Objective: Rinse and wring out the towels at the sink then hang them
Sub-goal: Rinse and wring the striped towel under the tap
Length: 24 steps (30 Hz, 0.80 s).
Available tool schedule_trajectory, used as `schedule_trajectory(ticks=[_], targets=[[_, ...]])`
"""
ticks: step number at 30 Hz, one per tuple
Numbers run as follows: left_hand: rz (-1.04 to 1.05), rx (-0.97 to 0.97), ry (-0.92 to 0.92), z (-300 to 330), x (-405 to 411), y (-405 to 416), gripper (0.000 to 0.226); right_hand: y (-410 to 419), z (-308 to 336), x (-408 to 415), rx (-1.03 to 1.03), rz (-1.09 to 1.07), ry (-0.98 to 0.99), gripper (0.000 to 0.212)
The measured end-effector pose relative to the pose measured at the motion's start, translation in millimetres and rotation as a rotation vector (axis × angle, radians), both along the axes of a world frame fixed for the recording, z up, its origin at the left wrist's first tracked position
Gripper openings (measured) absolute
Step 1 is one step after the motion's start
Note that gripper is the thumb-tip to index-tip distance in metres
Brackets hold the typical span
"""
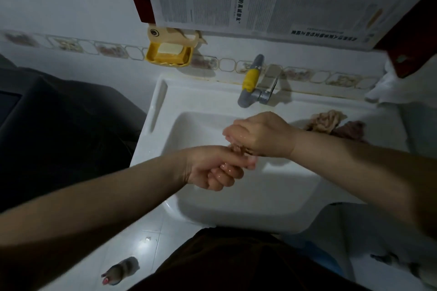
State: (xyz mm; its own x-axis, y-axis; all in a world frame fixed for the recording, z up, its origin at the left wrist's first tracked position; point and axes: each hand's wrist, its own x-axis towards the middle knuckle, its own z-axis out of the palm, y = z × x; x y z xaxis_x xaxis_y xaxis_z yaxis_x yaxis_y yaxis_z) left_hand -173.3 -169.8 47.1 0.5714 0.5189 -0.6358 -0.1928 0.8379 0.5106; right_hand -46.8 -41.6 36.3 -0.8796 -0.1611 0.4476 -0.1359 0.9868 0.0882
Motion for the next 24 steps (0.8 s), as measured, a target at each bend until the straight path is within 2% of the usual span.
schedule_trajectory(ticks=[1, 3, 5, 7, 9, 11, 13, 16, 18, 20, 24], targets=[[-0.034, -0.021, 0.144, -2, 3, 2, 0.022, 0, -2, -1, 0.041, 0.005, -0.087, 0.007], [-0.04, -0.029, 0.386, -9, 10, 9, 0.023, 1, -8, -4, 0.087, -0.049, -0.262, 0.025], [0.007, 0.04, 0.629, -16, 16, 17, 0.018, -2, -5, -13, 0.112, -0.157, -0.435, 0.032], [0.045, 0.145, 0.884, -23, 19, 27, 0.015, -5, 0, -22, 0.1, -0.317, -0.644, 0.018], [-0.028, 0.298, 1.135, -33, 18, 37, 0.012, -6, 1, -29, 0.005, -0.497, -0.839, 0.009], [-0.085, 0.439, 1.354, -41, 10, 43, 0.02, -7, -1, -31, -0.118, -0.624, -0.87, 0.012], [-0.154, 0.543, 1.503, -38, 2, 44, 0.025, -6, -7, -31, -0.364, -0.7, -0.855, 0.009], [-0.452, 0.81, 1.739, -30, -5, 45, 0.028, -9, -20, -29, -0.757, -0.735, -0.826, 0.014], [-0.635, 0.96, 1.839, -20, -8, 46, 0.031, -14, -25, -28, -0.957, -0.717, -0.786, 0.026], [-0.766, 1.085, 1.868, -13, -11, 50, 0.035, -19, -23, -26, -1.231, -0.788, -0.681, 0.033], [-0.916, 1.324, 1.836, -3, -18, 62, 0.042, -30, -9, -15, -1.695, -0.865, -0.634, 0.014]])
